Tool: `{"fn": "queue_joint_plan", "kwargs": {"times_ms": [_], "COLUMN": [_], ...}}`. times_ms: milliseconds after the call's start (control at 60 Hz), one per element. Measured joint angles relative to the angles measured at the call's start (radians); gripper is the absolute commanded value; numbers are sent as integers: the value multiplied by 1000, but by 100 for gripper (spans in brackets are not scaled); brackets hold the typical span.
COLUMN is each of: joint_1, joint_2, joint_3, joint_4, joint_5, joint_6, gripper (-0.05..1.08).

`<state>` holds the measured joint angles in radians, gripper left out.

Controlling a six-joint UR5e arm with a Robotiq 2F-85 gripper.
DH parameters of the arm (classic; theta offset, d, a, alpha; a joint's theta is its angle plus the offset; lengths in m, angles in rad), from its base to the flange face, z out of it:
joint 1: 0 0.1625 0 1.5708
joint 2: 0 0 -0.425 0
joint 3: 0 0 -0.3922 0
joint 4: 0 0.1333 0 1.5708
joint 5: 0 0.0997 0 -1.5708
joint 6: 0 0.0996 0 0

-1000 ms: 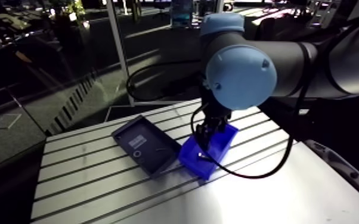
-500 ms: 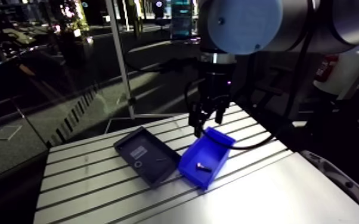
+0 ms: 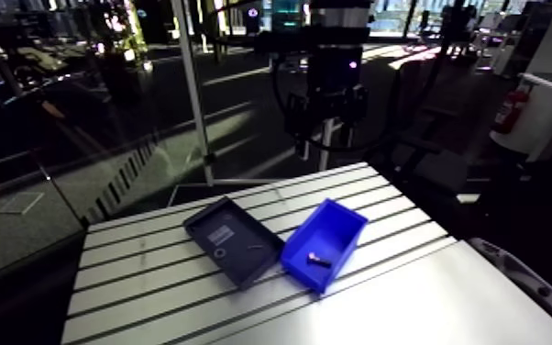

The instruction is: Pick up the M10 bolt from the tray and put it into the blue bin.

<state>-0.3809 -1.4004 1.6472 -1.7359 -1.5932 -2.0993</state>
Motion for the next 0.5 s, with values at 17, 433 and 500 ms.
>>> {"fn": "queue_joint_plan", "kwargs": {"times_ms": [17, 433, 500], "joint_1": [4, 121, 139], "joint_2": [0, -3, -5], "joint_3": [-7, -143, -162], "joint_4": [6, 139, 157], "joint_5": [0, -18, -24], "joint_6": [10, 209, 236], "gripper": [1, 1, 1]}}
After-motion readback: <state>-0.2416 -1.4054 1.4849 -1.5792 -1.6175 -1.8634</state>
